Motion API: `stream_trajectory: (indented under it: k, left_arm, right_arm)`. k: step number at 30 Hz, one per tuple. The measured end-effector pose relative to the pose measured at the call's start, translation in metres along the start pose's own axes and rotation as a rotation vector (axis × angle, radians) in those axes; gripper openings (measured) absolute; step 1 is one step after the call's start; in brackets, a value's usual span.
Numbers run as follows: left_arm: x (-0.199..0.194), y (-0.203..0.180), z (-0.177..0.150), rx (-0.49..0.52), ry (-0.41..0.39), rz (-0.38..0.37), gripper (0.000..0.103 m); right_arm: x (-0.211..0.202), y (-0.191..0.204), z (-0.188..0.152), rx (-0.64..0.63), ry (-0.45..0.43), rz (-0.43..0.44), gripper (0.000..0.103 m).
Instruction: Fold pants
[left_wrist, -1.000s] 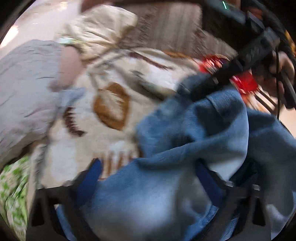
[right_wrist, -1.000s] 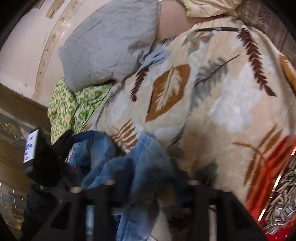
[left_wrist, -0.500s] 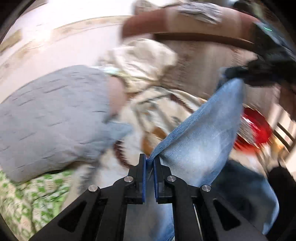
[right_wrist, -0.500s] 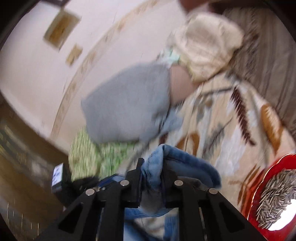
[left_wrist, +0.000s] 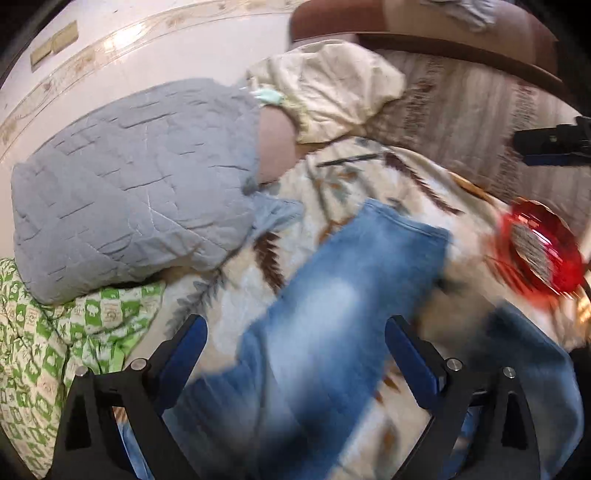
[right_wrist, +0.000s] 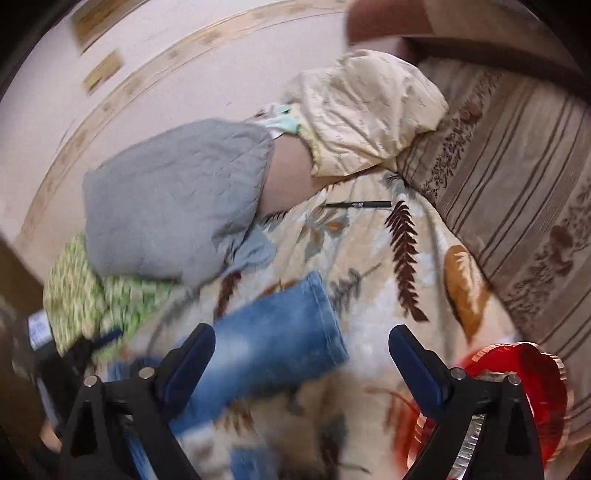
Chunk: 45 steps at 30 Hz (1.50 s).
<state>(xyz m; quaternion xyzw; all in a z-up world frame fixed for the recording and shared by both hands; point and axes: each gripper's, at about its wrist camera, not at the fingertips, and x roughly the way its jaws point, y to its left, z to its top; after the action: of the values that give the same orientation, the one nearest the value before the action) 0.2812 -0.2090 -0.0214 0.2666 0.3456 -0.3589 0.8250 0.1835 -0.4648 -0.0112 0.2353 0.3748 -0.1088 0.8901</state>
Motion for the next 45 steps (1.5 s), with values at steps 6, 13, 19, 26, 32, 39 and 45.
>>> stream_trajectory:
  k: [6,13,19,26,32,39,45]
  left_arm:
    - [-0.082,-0.042,-0.042,0.061,-0.011,-0.149,0.097]
    - [-0.107,-0.102,-0.074,0.182,-0.030,-0.231,0.097]
    - [-0.063,-0.144,-0.091,0.261,0.072,-0.250,0.097]
    - [-0.070,-0.147,-0.093,0.250,0.085,-0.317,0.008]
    - [-0.098,-0.144,-0.060,0.210,-0.052,-0.353,0.009]
    - [-0.048,-0.129,-0.034,0.090,0.019,-0.294,0.033]
    - [-0.043,-0.085,-0.045,-0.120,0.024,-0.111,0.094]
  right_arm:
    - [-0.029,0.004,-0.052,-0.175,0.099,0.062,0.097]
    - [0.017,0.002,-0.096,-0.133,0.350,0.199,0.097]
    - [0.091,0.007,-0.120,-0.061,0.532,0.227,0.013]
    - [0.021,0.007,-0.120,-0.147,0.355,0.230,0.004]
    - [-0.083,-0.014,-0.097,-0.045,0.155,0.271,0.004]
    - [-0.093,-0.021,-0.082,0.021,0.101,0.104,0.015]
    - [-0.060,-0.031,-0.069,0.036,0.105,-0.078,0.089]
